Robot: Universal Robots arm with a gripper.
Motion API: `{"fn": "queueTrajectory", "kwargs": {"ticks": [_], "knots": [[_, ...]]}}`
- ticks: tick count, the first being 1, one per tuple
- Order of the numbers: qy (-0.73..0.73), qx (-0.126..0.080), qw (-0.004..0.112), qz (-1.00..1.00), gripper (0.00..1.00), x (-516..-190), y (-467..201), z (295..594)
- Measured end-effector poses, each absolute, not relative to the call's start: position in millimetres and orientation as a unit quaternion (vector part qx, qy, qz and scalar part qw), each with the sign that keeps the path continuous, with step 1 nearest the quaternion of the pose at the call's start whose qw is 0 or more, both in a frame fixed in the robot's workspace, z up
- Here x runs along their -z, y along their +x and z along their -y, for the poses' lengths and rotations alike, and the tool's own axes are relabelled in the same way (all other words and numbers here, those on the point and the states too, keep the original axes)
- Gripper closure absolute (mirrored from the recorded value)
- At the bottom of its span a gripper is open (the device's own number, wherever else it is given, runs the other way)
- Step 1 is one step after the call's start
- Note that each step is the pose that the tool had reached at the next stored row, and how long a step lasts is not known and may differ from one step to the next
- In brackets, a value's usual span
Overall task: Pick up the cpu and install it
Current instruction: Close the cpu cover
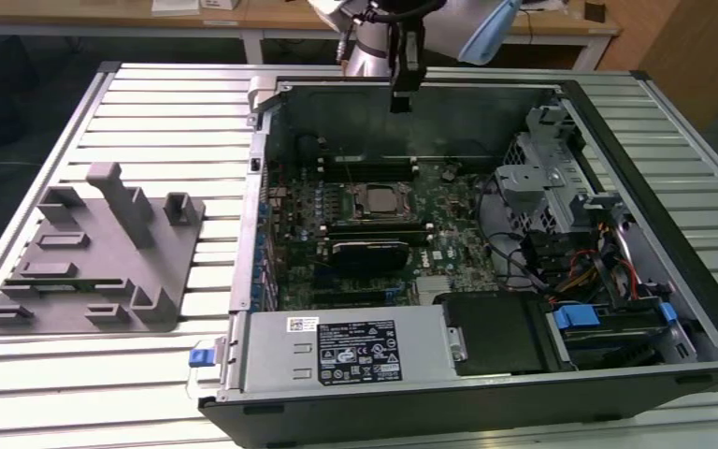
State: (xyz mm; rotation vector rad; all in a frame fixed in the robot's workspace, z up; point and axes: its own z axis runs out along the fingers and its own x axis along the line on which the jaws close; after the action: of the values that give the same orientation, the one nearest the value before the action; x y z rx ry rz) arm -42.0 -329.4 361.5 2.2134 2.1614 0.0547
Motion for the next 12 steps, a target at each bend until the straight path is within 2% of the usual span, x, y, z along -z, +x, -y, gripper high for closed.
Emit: {"fn": "queueTrajectory", "kwargs": {"ticks": [12], "knots": [[0.715, -0.018, 0.024, -0.698, 0.89, -394.0, -39.4, 329.5]]}}
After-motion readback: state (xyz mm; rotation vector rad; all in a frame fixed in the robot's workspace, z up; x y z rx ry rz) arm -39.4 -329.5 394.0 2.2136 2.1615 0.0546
